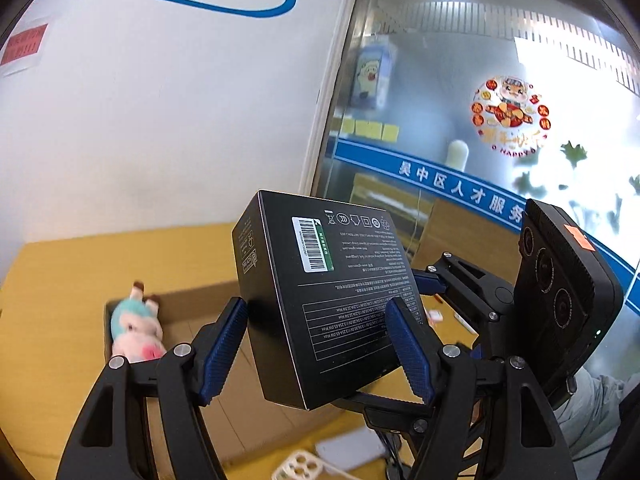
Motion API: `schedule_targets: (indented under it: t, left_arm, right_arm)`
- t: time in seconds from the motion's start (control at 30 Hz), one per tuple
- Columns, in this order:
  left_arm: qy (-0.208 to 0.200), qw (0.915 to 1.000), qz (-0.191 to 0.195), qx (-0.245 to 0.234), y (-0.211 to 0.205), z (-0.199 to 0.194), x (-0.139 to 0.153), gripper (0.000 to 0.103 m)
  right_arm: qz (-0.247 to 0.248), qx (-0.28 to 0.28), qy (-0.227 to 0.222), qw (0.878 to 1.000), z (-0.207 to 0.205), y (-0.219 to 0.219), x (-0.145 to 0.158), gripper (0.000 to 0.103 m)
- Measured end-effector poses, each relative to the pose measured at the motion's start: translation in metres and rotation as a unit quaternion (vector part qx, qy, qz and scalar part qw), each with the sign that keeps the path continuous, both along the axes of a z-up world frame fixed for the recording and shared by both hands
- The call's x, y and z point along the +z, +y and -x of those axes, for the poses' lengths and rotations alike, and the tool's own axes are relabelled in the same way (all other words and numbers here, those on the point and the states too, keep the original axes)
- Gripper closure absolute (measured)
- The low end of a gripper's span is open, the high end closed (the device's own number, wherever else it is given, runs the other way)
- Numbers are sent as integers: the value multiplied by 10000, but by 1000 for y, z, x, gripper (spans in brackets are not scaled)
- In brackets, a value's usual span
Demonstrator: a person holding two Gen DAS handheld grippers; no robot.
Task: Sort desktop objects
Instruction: 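Lift the black box with the right gripper and carry it over the cardboard box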
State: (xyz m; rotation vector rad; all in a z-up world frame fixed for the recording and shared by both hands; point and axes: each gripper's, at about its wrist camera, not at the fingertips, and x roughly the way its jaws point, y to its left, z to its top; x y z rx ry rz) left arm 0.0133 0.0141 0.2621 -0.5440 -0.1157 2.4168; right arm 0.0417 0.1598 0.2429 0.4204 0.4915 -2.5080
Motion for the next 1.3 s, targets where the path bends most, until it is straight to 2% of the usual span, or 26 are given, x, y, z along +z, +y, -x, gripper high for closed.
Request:
schedule_targets:
  t: [0.13,0.33,0.43,0.67,0.83,1.03,1.17,1.3]
  left_arm:
    - [197,9996,-123,149,0,29,19,28]
    - [329,9986,-186,363,1,78,41,28]
    - [258,9986,-263,391,-2,102,42,28]
    - [47,9985,-235,502,2,157,24,28]
    - [-333,9979,-169,531,8,199,-11,28]
    - [-938,9938,-220,552,12,242,-64,28]
    - [-1460,9868,-295,628,7,265,-110,28]
    - [-2057,9756,-308,702,10,286,-158,28]
  right_arm:
    - [2,90,31,10000,36,3,25,7]
    - [-10,217,69,9997,89,-1,46,7]
    - [-49,288,119,9995,111,-3,46,7]
    - [92,378,-140,9991,153,-1,24,7]
    - [120,365,-495,9980,196,0,-4,7]
    - [128,339,-1046,9939,232,0,-58,7]
    - [33,293,-1551,9875,261,-6,-98,7]
    - [-172,242,-2078,9777,279,-14,-138,7]
